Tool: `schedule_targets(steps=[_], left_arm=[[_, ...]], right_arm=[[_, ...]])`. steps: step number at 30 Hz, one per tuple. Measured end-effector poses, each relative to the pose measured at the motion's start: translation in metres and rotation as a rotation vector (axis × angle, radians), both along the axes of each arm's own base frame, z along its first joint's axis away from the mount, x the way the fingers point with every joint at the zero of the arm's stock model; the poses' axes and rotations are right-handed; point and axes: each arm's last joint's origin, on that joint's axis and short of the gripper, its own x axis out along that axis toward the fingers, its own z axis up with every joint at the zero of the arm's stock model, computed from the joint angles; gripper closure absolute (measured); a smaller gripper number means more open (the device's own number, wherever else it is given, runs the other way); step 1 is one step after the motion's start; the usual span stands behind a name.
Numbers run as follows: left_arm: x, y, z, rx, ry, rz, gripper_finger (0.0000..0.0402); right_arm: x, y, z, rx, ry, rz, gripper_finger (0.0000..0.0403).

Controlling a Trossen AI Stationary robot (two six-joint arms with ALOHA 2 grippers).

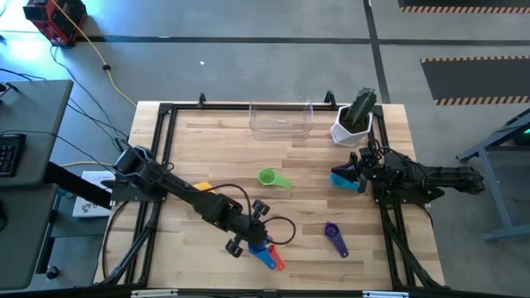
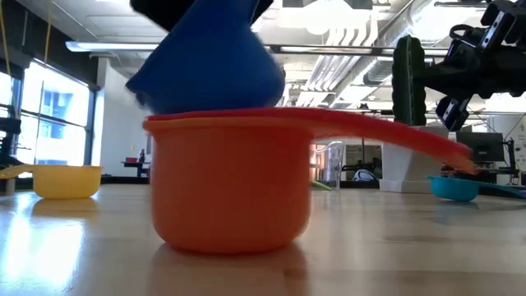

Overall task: Nest measuring cups in basket
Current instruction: Stack the blue measuring cup on top of the red measuring cup

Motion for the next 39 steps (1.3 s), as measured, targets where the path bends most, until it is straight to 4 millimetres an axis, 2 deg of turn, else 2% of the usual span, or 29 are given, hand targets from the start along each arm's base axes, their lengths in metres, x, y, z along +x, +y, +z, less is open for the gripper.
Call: schedule_targets(steps=[3,21,33,39], left_arm=[[0.0009,-0.0005,-0.0059,0.012,0.02,-0.008,0.0401],[-0.0005,0.0004,-0.0069,0.009,0.042,-0.003,0.04],[-0.0004,0.0004,-0.0069,-0.001,0.043,0.016,0.0343],[0.0001,0.0016,-0.0066,0.006,0.029,0.085,0.0335]], right_arm=[[0.0002,0.0,-0.0003,0.001,0.004,0.001,0.0402],[0.0005,0.0,-0.0008,-0.002,0.009,0.002,0.0402],[0.0006,0.0,-0.0008,0.0,0.009,0.002,0.0402],[0.0006,0.0001,-0.0007,0.001,0.009,0.002,0.0402]])
